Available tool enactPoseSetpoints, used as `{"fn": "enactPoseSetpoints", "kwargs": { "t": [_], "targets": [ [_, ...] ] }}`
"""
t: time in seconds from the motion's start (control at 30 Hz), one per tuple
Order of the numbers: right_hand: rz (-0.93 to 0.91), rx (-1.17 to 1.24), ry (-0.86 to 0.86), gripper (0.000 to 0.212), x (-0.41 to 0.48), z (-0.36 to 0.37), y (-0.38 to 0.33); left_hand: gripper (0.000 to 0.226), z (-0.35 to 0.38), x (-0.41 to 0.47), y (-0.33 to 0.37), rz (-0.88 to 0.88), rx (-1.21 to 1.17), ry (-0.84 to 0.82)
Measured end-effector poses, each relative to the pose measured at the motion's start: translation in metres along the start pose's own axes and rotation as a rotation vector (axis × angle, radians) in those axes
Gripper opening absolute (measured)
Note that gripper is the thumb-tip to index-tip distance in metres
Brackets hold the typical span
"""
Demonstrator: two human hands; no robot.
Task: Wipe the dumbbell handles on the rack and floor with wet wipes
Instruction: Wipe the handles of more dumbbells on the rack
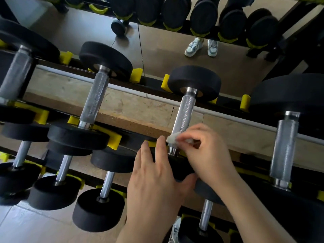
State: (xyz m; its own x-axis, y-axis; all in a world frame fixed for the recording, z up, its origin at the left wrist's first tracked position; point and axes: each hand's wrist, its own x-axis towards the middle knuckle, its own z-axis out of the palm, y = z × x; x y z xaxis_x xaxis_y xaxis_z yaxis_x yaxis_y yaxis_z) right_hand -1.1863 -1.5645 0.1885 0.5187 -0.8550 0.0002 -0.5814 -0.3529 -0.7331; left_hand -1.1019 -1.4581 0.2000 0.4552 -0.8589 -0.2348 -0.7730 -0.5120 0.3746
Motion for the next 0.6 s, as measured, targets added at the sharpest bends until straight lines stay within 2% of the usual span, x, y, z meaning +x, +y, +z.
{"fn": "enactPoseSetpoints", "kwargs": {
  "t": [0.1,0.13,0.2,0.27,0.33,0.4,0.5,0.6],
  "targets": [
    [0.013,-0.084,0.221,0.013,0.032,-0.004,-0.006,0.101,-0.002,-0.001,-0.003,0.001,-0.028,-0.028],
    [0.009,-0.117,0.237,0.014,0.040,-0.005,-0.008,0.098,-0.004,-0.001,-0.005,0.010,-0.053,-0.026],
    [-0.017,-0.178,0.135,0.015,0.035,-0.004,-0.007,0.088,-0.004,-0.002,-0.012,0.043,-0.135,-0.026],
    [-0.027,-0.159,-0.069,0.014,0.012,-0.001,-0.005,0.081,-0.005,-0.002,-0.018,0.050,-0.249,-0.025],
    [0.022,-0.036,-0.222,0.013,0.000,-0.006,-0.004,0.076,-0.006,0.000,-0.024,0.045,-0.357,0.015],
    [0.057,0.063,-0.275,0.014,0.006,-0.013,-0.006,0.065,-0.008,0.003,-0.024,0.078,-0.403,0.082],
    [0.121,0.260,-0.239,0.022,0.015,-0.016,-0.009,0.034,-0.014,0.017,-0.011,0.185,-0.326,0.276],
    [0.289,0.545,-0.098,0.022,0.006,-0.010,-0.008,0.024,-0.016,0.037,0.000,0.213,-0.267,0.273]
  ]
}}
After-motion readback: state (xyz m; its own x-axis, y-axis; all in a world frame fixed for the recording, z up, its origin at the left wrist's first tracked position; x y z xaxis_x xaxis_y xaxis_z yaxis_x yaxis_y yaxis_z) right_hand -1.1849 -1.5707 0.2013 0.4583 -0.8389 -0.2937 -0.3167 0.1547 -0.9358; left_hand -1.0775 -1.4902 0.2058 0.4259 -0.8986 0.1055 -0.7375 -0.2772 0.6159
